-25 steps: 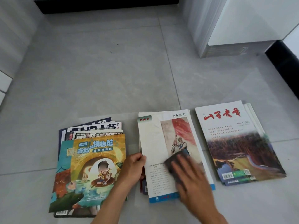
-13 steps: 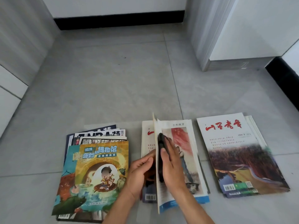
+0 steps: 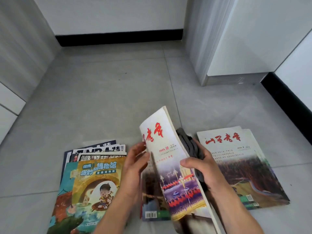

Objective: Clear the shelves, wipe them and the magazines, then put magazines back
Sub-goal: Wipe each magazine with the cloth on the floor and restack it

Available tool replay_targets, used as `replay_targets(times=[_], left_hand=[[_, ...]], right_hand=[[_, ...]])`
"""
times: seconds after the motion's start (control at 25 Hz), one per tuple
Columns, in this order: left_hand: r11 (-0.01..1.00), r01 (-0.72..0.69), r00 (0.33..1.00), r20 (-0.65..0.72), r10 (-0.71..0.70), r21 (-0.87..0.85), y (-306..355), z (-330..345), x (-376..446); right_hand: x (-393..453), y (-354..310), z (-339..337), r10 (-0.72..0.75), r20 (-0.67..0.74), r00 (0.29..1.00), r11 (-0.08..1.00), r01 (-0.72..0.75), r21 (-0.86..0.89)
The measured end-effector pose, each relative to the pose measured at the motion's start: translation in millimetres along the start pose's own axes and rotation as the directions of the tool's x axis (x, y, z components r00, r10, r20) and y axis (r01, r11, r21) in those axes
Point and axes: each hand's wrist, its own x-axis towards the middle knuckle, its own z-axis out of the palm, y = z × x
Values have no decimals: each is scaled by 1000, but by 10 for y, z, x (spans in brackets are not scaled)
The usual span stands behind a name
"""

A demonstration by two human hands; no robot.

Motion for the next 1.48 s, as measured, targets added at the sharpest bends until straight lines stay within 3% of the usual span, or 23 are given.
replay_targets(times=[0.04,0.12,0.2,0.36,0.44,0.52,0.56,0.6,0.68,0.76,0.84,0.96,1.04,1.12,1.24,1.32,1.44,1.48], left_hand=[[993,59,998,-12,-61,-102,-6,-89,16],[948,183,982,92,-164,-260,17,-290,22],[926,249,961,189,-200,-284,121,-420,-21],[968,222,954,229,-191,-118,399,-360,-62],[995,102,988,117,-99,-16,490,-204,-52],[978,-41,999,16,39,204,499,-50,-49],[940,-103,995,16,103,326,475,11,-45],[899,-160,987,39,158,407,464,65,-51],[826,-330,944,152,293,456,442,141,-30],[735,-565,823,308,476,374,425,190,-48],[738,-603,794,313,520,304,468,167,-69],[868,-378,925,167,341,323,530,76,-123],[903,-241,970,99,220,355,488,34,-145],[874,-263,965,123,233,409,473,65,-143],[786,-472,880,265,394,399,461,89,-157],[835,-419,906,231,355,358,497,78,-163],[935,-218,974,127,189,280,488,18,-184],[944,-180,982,101,157,275,466,0,-185]], right_hand=[[-11,-18,-81,-7,93,996,997,0,78],[-54,-20,-206,-2,247,969,990,-33,136],[-20,7,-348,71,233,970,991,-95,93],[93,-69,-523,99,-7,995,986,-99,-132],[178,-75,-529,-27,-214,977,957,-36,-286],[198,-72,-469,-268,-439,858,872,22,-489],[154,-96,-373,-436,-452,778,787,86,-612],[83,-125,-225,-606,-346,716,644,186,-742],[-50,-190,216,-794,34,608,273,406,-872],[-154,-238,700,-779,327,535,-22,497,-867],[-129,-231,849,-737,399,545,-121,475,-872],[117,-281,402,-747,293,597,-84,353,-932],[205,-355,133,-755,182,630,-55,216,-975],[149,-338,238,-756,181,629,-43,229,-972],[-33,-202,602,-726,369,580,-94,449,-889],[-22,-204,553,-730,396,558,-92,494,-865],[238,-237,45,-779,197,595,-11,302,-953],[308,-247,-155,-771,101,629,75,247,-966]])
